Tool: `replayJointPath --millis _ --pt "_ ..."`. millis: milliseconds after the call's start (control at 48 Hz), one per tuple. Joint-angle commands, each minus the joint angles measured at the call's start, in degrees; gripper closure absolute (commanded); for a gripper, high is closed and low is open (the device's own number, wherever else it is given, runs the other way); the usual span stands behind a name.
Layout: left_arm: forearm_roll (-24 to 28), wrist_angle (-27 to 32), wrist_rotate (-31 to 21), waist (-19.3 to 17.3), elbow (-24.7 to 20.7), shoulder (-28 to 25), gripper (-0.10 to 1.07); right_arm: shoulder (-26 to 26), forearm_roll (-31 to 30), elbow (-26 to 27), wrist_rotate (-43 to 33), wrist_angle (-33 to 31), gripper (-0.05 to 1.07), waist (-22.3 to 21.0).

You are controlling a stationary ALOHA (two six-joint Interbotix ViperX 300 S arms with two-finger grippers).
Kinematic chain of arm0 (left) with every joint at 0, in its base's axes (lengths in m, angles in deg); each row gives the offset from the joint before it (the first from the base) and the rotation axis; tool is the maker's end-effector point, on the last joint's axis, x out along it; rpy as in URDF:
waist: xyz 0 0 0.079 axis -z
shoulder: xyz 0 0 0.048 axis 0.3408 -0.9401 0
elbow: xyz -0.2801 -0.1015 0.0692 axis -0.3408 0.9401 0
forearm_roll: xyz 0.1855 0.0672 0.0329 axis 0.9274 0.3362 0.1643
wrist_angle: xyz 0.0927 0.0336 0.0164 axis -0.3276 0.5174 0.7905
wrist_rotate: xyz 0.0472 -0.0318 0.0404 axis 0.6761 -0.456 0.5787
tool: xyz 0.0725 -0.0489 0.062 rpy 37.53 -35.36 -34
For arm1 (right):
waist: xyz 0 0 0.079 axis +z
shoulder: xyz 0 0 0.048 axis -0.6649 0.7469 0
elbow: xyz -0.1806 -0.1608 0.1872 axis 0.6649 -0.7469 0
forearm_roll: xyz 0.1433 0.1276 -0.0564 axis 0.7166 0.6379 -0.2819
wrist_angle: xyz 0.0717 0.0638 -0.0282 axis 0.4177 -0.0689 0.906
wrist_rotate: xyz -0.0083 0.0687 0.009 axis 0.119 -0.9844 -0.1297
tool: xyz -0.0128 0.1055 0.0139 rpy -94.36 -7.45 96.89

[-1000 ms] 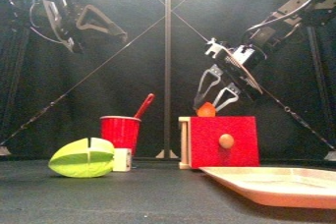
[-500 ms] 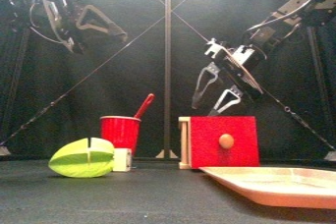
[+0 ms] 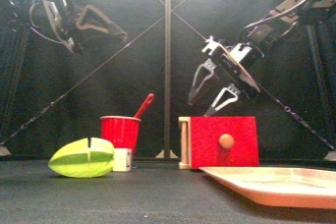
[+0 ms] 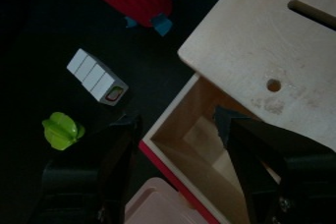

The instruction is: Put carrot top in drawer

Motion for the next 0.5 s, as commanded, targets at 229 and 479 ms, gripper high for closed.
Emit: replayJointPath --millis 229,479 --pt "0.1 -0.5 0.0 0.1 -0.7 0.1 0.49 -0.8 0.2 1.2 0.1 0.1 0.10 0.1" --pt "0.1 -0.5 0.0 0.1 -0.7 0.1 0.49 -1.2 -1.1 1.5 0.1 0.1 0.10 0.2"
